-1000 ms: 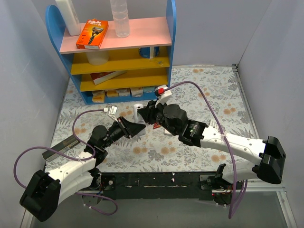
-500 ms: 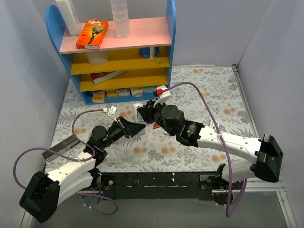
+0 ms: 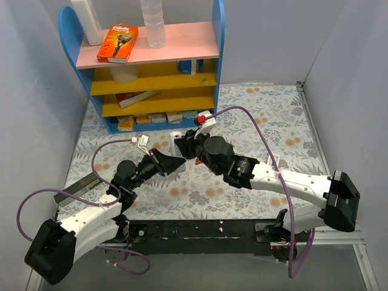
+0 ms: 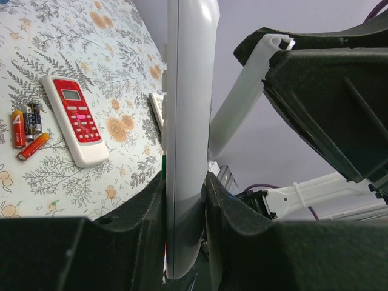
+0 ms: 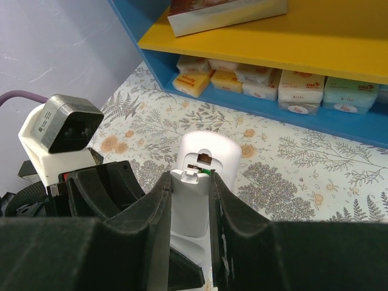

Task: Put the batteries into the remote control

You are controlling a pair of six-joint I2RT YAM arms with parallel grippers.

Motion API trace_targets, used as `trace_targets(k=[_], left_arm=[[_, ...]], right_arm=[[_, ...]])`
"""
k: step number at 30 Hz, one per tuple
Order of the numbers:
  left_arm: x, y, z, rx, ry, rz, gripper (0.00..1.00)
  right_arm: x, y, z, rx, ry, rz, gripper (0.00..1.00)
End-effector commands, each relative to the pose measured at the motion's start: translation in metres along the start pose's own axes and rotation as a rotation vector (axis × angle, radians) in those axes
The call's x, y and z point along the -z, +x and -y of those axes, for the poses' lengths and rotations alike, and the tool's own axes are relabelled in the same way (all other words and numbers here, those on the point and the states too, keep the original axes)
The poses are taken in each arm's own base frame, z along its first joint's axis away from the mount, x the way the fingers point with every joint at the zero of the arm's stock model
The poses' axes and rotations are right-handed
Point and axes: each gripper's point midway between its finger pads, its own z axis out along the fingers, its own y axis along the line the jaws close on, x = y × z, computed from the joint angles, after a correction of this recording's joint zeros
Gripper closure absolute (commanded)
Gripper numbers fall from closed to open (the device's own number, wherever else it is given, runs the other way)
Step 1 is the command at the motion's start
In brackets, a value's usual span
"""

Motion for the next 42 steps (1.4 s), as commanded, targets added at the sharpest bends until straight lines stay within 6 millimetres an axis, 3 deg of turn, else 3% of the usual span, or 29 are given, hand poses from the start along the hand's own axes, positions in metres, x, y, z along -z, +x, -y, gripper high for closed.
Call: trace_targets(k=[1,16,24,31,36,42], left_arm=[[-0.004,-0.021,0.029,-0.043,0.081,0.057,1.00],[-0.001,-0.020,0.033,-0.030,0.099,0.061,1.00],[0.001,-0.018,0.032,-0.002,0.103,0.062,1.00],[0.002,-0.017,0.033,0.008,0.106,0.059,1.00],[0.003,-0.017,0.033,0.011,0.108,0.062,1.00],[0.004,-0.018,0.036,0.010,0.118,0.062,1.00]], right_arm=[[-0.004,0.002,0.003,0.014,0.027,0.016,0.86],[-0.009,0.022,0.002,0.043,0.030,-0.037,0.65],[-0.009,0.017,0.003,0.050,0.037,-0.026,0.53],[-0.008,-0.001,-0.005,0.060,0.012,0.005,0.43],[-0.004,-0.027,-0.012,0.079,0.000,0.038,0.34],[0.005,-0.046,-0.009,0.105,-0.023,0.027,0.27]])
